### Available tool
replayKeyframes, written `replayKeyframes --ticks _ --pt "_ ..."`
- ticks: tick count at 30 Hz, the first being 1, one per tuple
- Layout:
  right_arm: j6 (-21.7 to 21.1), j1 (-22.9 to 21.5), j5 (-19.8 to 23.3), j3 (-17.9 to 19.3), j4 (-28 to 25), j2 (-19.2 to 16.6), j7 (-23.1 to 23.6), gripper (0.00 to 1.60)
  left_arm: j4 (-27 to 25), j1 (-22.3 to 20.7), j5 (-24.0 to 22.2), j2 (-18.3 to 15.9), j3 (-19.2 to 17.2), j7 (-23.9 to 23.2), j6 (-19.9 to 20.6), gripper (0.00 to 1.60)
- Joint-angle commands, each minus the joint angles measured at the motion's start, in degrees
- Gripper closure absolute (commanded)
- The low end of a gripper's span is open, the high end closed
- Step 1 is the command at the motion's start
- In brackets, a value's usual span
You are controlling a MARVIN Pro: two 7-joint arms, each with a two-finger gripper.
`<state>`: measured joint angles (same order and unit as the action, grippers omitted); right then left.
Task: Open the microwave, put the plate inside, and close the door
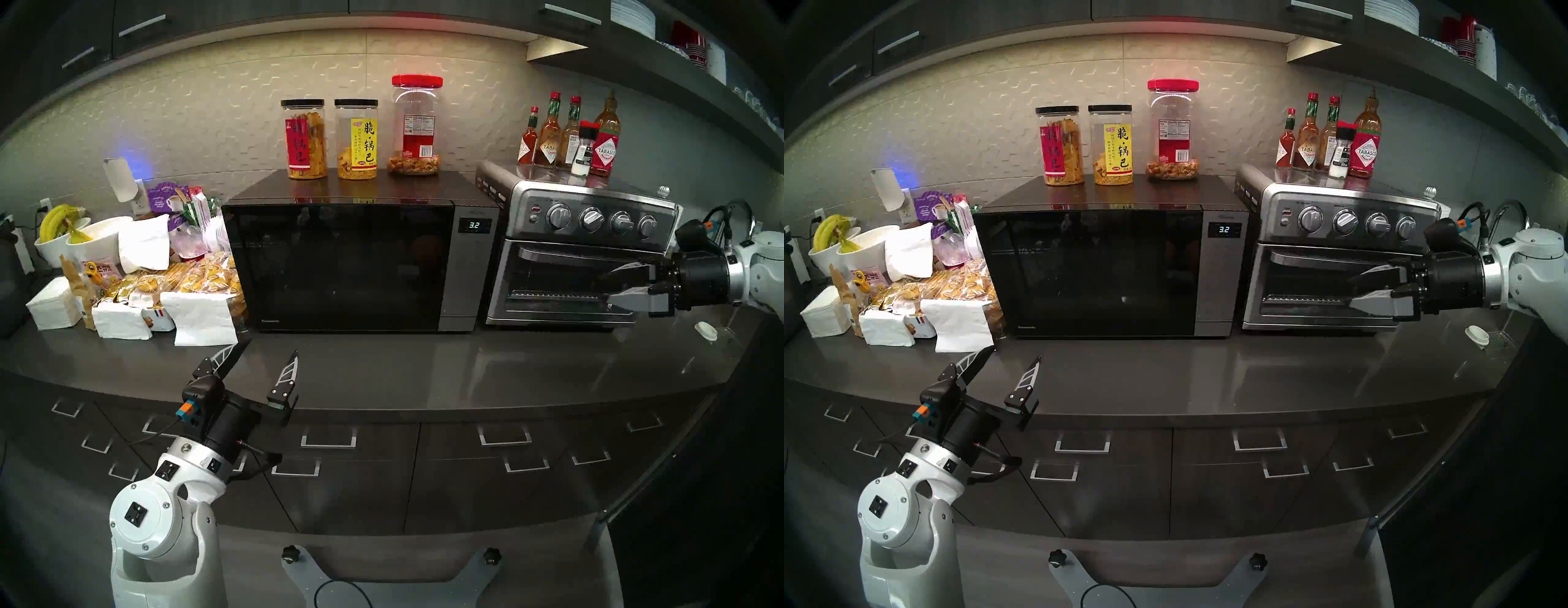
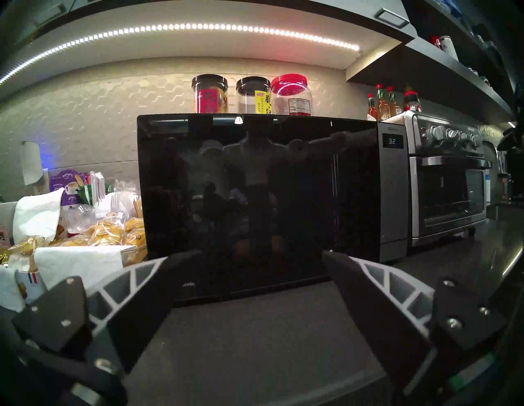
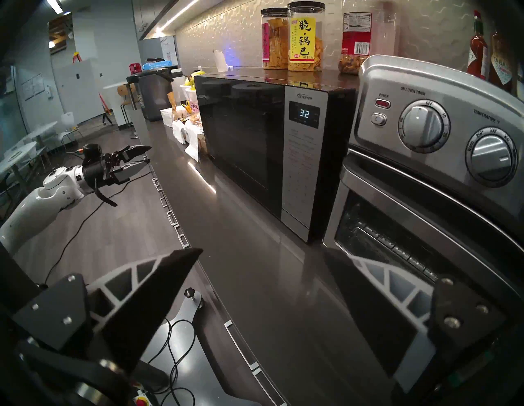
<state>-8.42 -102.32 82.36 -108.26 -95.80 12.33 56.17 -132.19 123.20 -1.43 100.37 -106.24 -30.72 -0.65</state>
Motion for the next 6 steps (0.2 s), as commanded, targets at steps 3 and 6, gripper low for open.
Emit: replayKeyframes --ticks 3,6 --pt "0.3 -1.1 0.7 0.3 0.0 0.6 0.0 0.0 -1.8 1.5 -0.1 0.6 0.4 0.4 -1.7 0.0" --pt "0.3 -1.1 0.8 0.3 0.0 0.6 0.0 0.0 -1.8 1.5 -0.1 0.7 0.4 0.5 -1.7 0.0"
